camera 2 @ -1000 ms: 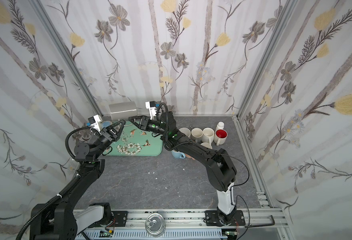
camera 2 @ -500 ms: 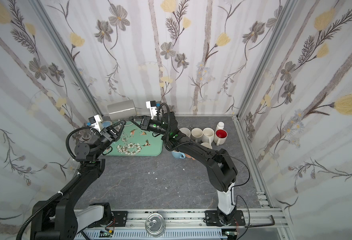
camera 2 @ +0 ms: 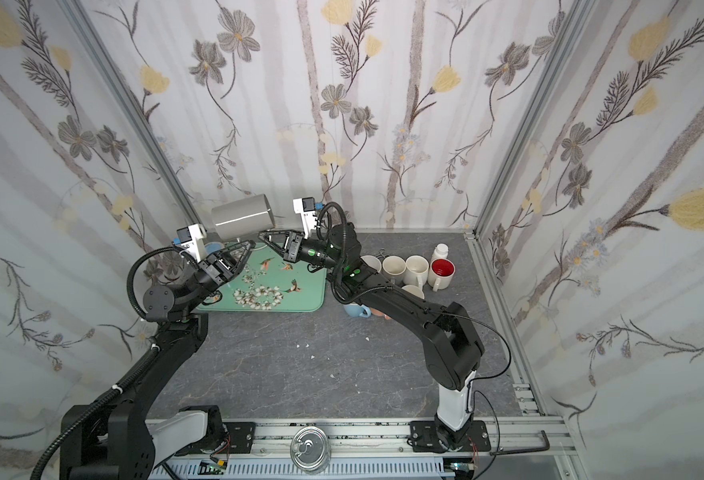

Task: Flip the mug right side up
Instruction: 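Hold the grey mug with both grippers and rotate it mouth-up, then open the left gripper off the grey mug while the right gripper holds it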

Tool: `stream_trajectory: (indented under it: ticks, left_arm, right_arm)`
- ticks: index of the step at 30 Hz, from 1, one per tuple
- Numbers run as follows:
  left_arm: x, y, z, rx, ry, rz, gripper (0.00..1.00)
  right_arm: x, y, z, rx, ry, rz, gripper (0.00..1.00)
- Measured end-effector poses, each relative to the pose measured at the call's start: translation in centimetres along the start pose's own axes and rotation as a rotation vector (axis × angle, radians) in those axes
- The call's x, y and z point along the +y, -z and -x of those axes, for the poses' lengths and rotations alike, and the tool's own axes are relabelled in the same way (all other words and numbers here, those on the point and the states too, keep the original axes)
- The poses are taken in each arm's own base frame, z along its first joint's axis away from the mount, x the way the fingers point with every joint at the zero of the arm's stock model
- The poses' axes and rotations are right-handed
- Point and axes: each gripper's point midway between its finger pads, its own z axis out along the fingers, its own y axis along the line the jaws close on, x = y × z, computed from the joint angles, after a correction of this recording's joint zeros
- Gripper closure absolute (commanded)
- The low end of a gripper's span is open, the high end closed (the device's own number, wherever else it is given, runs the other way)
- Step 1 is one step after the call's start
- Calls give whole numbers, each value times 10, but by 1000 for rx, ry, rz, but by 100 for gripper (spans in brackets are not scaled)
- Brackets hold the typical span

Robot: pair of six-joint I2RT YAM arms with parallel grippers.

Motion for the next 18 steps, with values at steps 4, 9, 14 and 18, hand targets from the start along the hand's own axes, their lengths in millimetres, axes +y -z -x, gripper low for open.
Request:
stream_trajectory:
  ticks: [4, 9, 14, 18]
  left_arm:
    - [-2, 0, -1, 3, -8, -5, 51]
    - [-4, 1, -1, 6, -26, 2, 47]
    - [-2, 1, -3, 17, -33, 21, 46]
    - [3, 2, -6, 31, -36, 47, 46]
  right_arm:
    - [5, 5, 3, -15, 34, -9, 100]
    - [11, 13, 10, -49, 88, -35, 100]
    - [15, 20, 18, -71, 136, -74, 100]
    - [10, 26, 17, -78, 155, -118, 100]
